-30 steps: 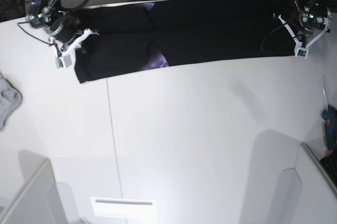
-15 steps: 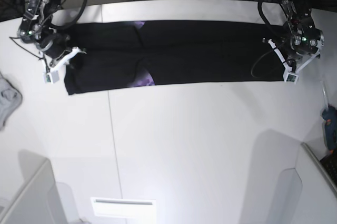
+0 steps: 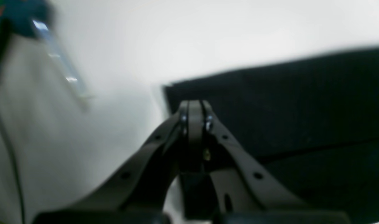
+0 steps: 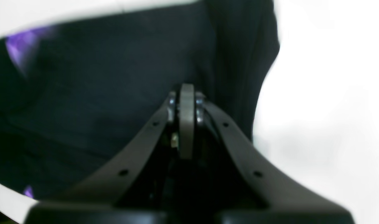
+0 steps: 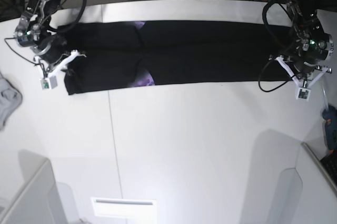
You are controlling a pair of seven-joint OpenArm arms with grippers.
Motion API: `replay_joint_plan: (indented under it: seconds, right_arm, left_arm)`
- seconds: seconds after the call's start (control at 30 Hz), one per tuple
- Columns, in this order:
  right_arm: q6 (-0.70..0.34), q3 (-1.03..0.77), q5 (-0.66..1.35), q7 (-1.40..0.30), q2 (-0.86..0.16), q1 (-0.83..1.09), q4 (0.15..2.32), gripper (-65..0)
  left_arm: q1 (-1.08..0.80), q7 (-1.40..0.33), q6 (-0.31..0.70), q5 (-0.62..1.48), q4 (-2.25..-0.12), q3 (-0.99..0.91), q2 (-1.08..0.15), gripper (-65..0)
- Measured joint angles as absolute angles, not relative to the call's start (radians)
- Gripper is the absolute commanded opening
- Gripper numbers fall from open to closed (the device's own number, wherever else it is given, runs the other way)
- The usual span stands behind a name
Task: Fold the T-shirt properly
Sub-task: 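Regrasp the folded strip's ends with both grippers and pull it taut, then move the left gripper along the strip toward the right gripper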
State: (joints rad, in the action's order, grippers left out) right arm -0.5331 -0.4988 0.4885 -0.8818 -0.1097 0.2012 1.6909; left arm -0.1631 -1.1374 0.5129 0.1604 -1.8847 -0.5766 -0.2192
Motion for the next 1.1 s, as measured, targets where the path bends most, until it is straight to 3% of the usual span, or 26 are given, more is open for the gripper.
replay_joint_plan:
  seconds: [0.17, 0.2, 0.37, 0.47, 0.87, 1.1]
  right_arm:
    - [-0.544, -0.494, 0.488, -0.931, -0.088, 0.258, 1.868, -65.0]
    - [-0.538, -0.498, 0.484, -0.935, -0.076, 0.266, 1.899, -65.0]
    - [-0.54, -0.488, 0.493, -0.968, -0.051, 0.283, 1.959, -65.0]
    - [-0.54, -0.487, 0.489, -0.971, -0.032, 0.287, 1.959, -65.0]
    - [-0.54, -0.487, 0.49, -0.969, -0.022, 0.312, 1.962, -65.0]
    - [-0.54, -0.487, 0.49, -0.97, -0.022, 0.324, 1.962, -65.0]
  left_arm:
    - [-0.247, -1.145, 0.583, 0.322, -1.897, -0.775, -0.23, -65.0]
    - [-0.272, -1.148, 0.595, 0.373, -1.897, -0.814, -0.231, -61.7]
    - [-0.385, -1.145, 0.666, 0.559, -1.897, -0.943, -0.234, -21.2]
    - [-0.418, -1.145, 0.69, 0.593, -1.897, -0.944, -0.229, -7.4]
    - [-0.369, -1.138, 0.69, 0.591, -1.66, -0.939, -0.23, -9.5]
    - [-0.333, -1.139, 0.69, 0.584, -1.647, -0.936, -0.238, -9.5]
